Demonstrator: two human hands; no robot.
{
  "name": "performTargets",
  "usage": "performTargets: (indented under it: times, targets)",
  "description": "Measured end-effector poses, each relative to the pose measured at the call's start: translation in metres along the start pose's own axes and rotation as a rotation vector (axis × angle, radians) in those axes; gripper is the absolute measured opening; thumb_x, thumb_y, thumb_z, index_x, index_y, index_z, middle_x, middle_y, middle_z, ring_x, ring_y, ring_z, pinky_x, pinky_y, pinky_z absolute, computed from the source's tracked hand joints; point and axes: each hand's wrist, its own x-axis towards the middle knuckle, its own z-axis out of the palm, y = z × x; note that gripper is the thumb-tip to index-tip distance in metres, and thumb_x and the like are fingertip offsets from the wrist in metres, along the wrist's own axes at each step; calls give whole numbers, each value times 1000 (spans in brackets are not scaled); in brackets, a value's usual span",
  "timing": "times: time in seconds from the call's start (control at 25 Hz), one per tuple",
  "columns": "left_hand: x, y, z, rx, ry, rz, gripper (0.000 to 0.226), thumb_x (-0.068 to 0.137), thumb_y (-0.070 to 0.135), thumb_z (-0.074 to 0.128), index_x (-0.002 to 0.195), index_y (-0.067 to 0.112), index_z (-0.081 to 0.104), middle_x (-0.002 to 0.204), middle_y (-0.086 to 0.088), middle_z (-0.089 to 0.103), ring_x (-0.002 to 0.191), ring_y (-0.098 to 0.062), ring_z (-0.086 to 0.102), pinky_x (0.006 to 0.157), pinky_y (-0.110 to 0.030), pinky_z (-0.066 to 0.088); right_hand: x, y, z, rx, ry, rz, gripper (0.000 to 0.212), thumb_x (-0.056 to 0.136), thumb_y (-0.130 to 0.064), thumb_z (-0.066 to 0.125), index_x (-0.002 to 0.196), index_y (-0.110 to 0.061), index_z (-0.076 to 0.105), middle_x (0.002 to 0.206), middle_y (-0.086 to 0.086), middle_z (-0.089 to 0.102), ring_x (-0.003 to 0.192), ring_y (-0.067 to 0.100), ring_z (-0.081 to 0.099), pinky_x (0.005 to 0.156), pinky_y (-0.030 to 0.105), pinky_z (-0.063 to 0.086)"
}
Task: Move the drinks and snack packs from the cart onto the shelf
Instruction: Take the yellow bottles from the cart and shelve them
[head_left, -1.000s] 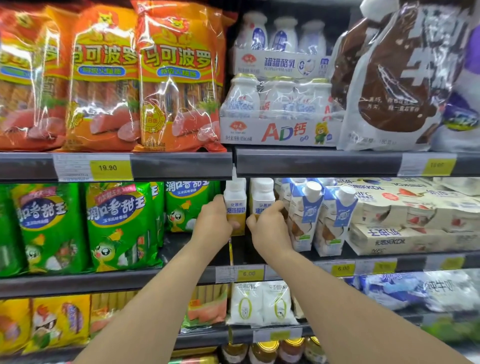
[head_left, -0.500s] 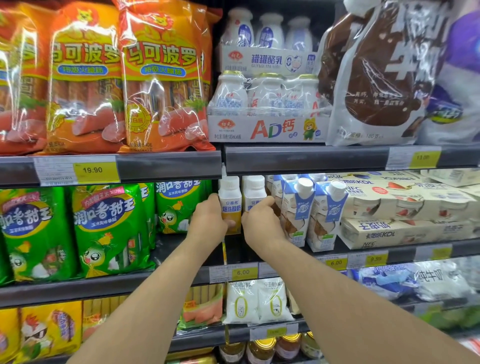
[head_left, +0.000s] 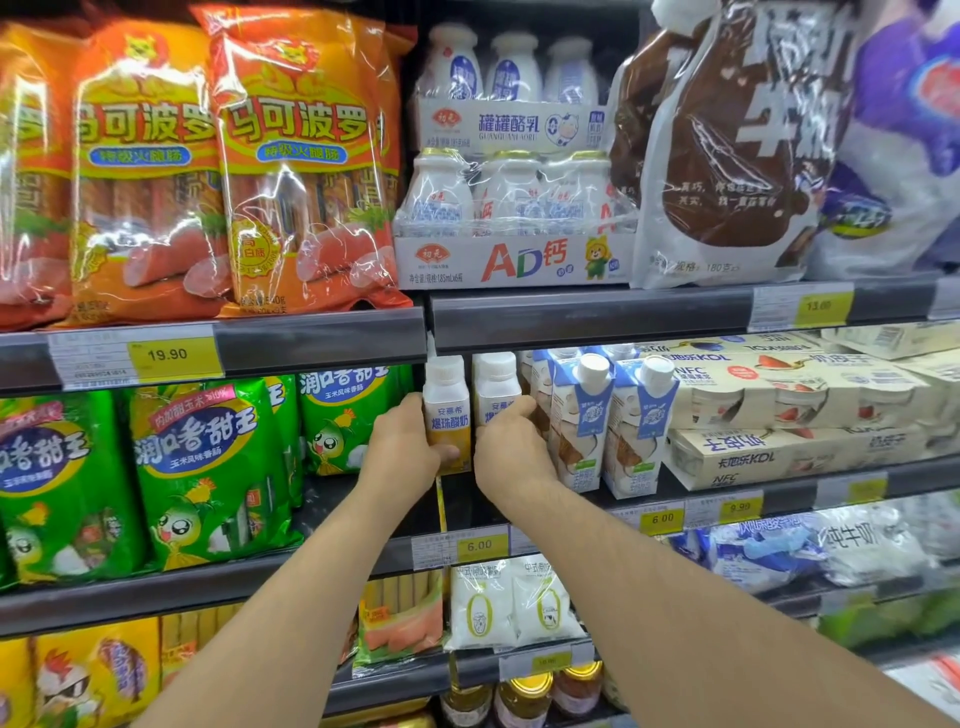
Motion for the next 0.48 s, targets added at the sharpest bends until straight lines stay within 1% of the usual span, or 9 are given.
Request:
performTargets:
  times: [0.08,0.16,0.24,0.32,0.4,0.48]
  targets:
    - [-2,-1,1,1,0,-5,48,79,23,80,120,15,56,118,-5,66,109,-24,61,79,-32,41,-4,-3,-1,35,-9,54,40,99,-14,43,134,2,32,134,20,46,114,30,52,79,32,37]
    - [-4,-3,3,-12,0,7,50,78,23,80,120,14,55,119,-6,66,109,-24,61,82,-32,44,-9,-8,-1,1,-11,96,56,99,-26,51,141,0,25,137,20,49,119,31,56,83,36,48]
    - [-8,-6,4,-23,10,32,53,77,25,81,122,13,55,119,-6,66,110,-23,61,83,-31,44,-16,-11,-3,-4,-25,113,68,98,-34,55,146,-2,19,142,18,48,124,30,55,87,36,50]
    - [-16,-10,2,-57,25,46,61,77,26,81,128,10,52,123,-8,64,115,-24,59,89,-33,46,-24,-14,-9,29,-37,109,67,98,-35,56,147,-5,20,144,16,45,125,29,54,83,34,45]
    - [-25,-15,-3,-62,35,34,71,81,29,79,139,6,44,133,-12,58,123,-27,55,101,-40,47,-35,-15,-17,62,-66,101,64,98,-34,56,144,-8,22,144,15,45,125,30,54,83,35,44]
    - [-35,-17,-12,-38,30,8,71,85,36,72,141,6,42,135,-14,53,123,-28,53,103,-45,46,-50,-13,-27,72,-101,70,57,98,-36,55,140,-8,26,140,14,47,122,30,55,86,38,47]
